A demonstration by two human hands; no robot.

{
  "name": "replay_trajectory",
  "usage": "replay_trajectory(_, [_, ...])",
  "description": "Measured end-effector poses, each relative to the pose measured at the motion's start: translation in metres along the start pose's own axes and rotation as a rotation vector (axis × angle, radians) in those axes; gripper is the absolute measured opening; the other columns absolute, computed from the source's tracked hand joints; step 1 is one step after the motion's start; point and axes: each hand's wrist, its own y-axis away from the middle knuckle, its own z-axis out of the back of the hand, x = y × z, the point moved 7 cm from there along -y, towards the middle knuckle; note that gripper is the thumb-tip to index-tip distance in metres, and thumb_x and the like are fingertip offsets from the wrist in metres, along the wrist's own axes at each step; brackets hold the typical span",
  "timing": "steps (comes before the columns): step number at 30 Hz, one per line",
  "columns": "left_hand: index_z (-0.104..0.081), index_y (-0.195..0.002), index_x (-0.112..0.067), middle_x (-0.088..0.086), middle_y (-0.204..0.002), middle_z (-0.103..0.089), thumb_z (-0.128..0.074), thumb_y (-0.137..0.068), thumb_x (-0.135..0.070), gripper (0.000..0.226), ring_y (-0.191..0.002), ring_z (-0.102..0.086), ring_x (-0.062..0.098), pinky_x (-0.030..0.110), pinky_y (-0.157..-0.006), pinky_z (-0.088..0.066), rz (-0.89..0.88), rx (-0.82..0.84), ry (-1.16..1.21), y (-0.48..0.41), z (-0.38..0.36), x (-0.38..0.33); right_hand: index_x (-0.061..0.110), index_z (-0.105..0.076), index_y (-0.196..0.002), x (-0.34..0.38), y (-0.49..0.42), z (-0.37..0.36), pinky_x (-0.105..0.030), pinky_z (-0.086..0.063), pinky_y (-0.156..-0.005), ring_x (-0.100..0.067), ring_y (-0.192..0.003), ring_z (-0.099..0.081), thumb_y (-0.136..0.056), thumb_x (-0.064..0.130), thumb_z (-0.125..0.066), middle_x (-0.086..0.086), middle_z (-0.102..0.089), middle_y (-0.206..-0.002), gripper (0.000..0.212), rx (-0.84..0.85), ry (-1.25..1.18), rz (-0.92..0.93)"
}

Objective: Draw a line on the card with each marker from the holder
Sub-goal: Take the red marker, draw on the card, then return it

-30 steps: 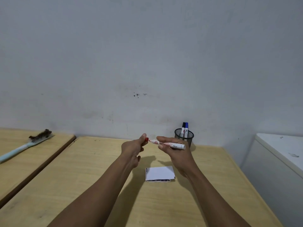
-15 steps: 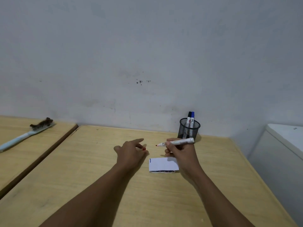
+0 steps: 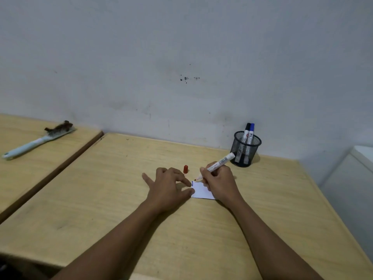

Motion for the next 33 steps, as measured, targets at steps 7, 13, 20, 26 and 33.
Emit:
replay_trajectory(7, [-0.072,-0.089,-0.042,-0.027,-0.115,-0.050,-0.066,-0.070,-0.061,0.028,-0.130,-0.032,0.011,0.074,-0.108,0.002,0.009,0.000,-0.025,0.001,-0.002,-0.001,0.019,-0.064,-0.072,-0.001,-0.001,-0.006,-0.022,-0.052,-0.060,-0.004,-0.068,-0.070,-0.094,0.028,-0.065,0.003,-0.077,-0.076,0.023,0.007,0.115,0.029])
replay_trajectory(13, [-0.072,-0.089,-0.042,-0.027,-0.118,-0.052,-0.066,-0.069,-0.060,0.028,-0.128,-0.033,0.010,0.073,-0.109,0.002,0.006,-0.022,-0.013,0.001,-0.002,0.000,0.017,-0.069,-0.080,-0.001,-0.001,-0.008,-0.037,-0.058,-0.069,-0.011,-0.075,-0.072,-0.094,0.032,-0.063,0.004,-0.076,-0.079,0.022,0.016,0.164,0.020])
replay_trajectory(20, [-0.073,-0.091,-0.042,-0.025,-0.123,-0.054,-0.065,-0.069,-0.061,0.030,-0.129,-0.032,0.010,0.073,-0.109,0.003,0.007,-0.025,-0.025,0.000,-0.005,0.002,0.011,-0.067,-0.080,0.001,0.001,-0.009,-0.029,-0.054,-0.062,-0.005,-0.065,-0.067,-0.093,0.023,-0.067,0.004,-0.069,-0.069,0.018,0.043,0.164,-0.008])
replay_trajectory(26, [-0.073,-0.093,-0.042,-0.023,-0.126,-0.055,-0.065,-0.070,-0.062,0.032,-0.130,-0.032,0.011,0.073,-0.110,0.002,0.010,-0.020,-0.053,0.002,-0.004,0.001,0.014,-0.065,-0.079,0.002,0.003,-0.010,-0.033,-0.055,-0.064,-0.012,-0.068,-0.065,-0.091,0.020,-0.068,0.000,-0.068,-0.072,0.014,0.059,0.167,-0.023])
replay_trajectory(33, [-0.062,-0.092,-0.039,-0.028,-0.103,-0.053,-0.062,-0.067,-0.064,0.036,-0.117,-0.035,0.004,0.069,-0.112,0.003,0.039,-0.059,0.009,-0.001,0.000,0.000,0.002,-0.066,-0.083,0.018,-0.009,0.030,-0.026,-0.045,-0.047,-0.017,-0.052,-0.055,-0.094,0.014,-0.067,-0.010,-0.064,-0.063,0.016,-0.102,-0.428,-0.031])
